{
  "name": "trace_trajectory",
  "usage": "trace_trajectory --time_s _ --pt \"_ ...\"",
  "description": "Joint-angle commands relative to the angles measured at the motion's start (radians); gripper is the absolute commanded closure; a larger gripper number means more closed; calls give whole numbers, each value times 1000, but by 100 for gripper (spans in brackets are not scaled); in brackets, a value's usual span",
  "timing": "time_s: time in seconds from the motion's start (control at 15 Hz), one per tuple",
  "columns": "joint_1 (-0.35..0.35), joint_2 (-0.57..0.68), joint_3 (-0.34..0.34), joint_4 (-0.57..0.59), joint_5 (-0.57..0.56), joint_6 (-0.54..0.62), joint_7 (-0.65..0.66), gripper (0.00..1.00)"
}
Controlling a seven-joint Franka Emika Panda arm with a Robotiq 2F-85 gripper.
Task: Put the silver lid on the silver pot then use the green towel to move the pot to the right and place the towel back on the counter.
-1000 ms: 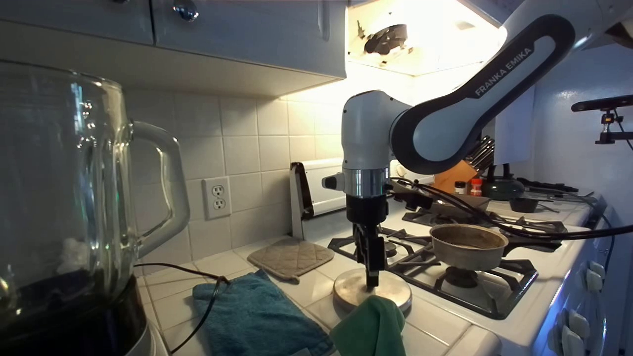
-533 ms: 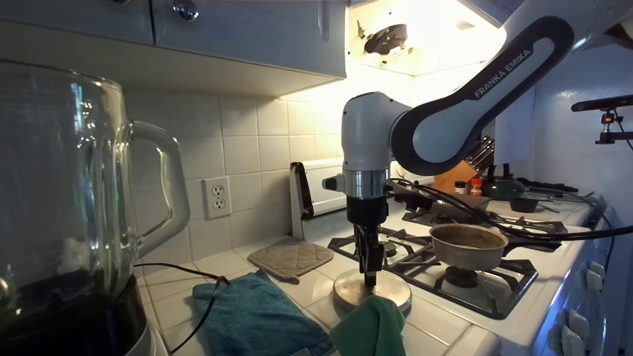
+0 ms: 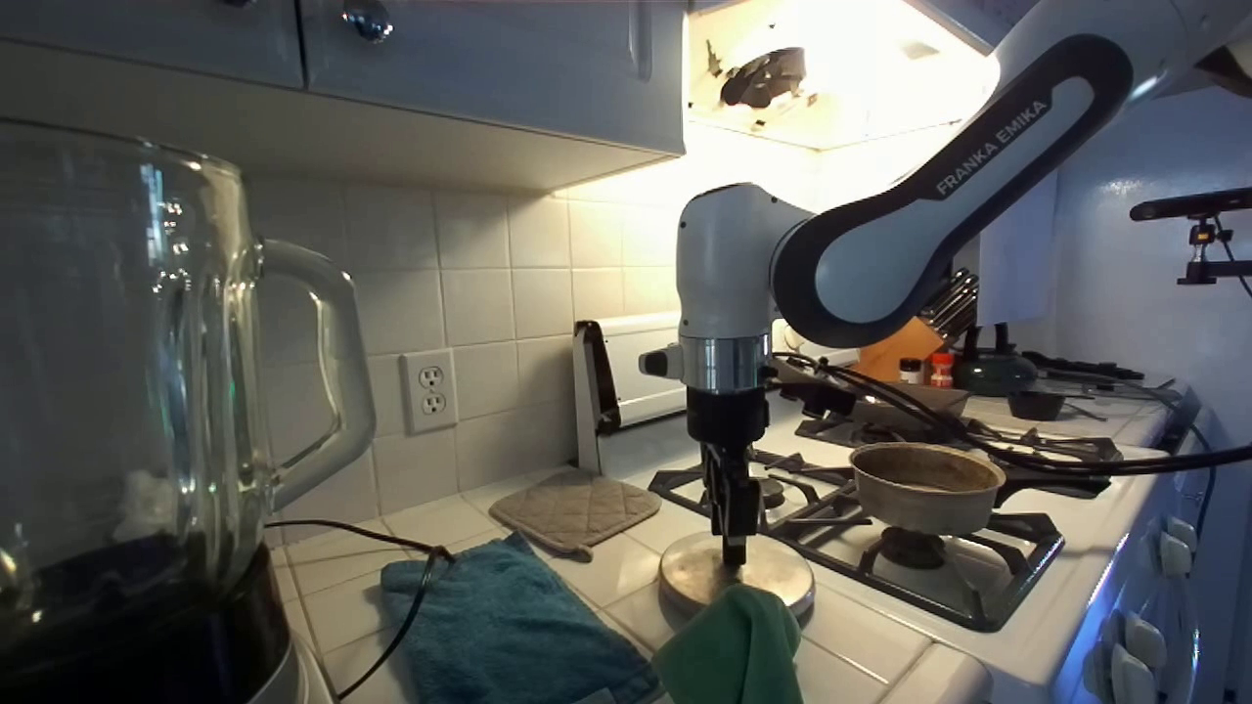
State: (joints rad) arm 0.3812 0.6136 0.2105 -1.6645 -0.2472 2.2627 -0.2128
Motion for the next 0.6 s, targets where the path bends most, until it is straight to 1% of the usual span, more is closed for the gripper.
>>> trace_trajectory --time_s 0.0,0.2,0.27,0.33,0.53 --pt "5 -2 -7 2 -25 -18 7 75" --pt "4 -5 -7 -1 -24 -16 8 95" --pt "4 -8 -7 -4 -23 -15 9 96" --pt "5 -15 -4 -9 -22 -13 10 94" --pt "12 -45 2 -26 -25 -10 15 94"
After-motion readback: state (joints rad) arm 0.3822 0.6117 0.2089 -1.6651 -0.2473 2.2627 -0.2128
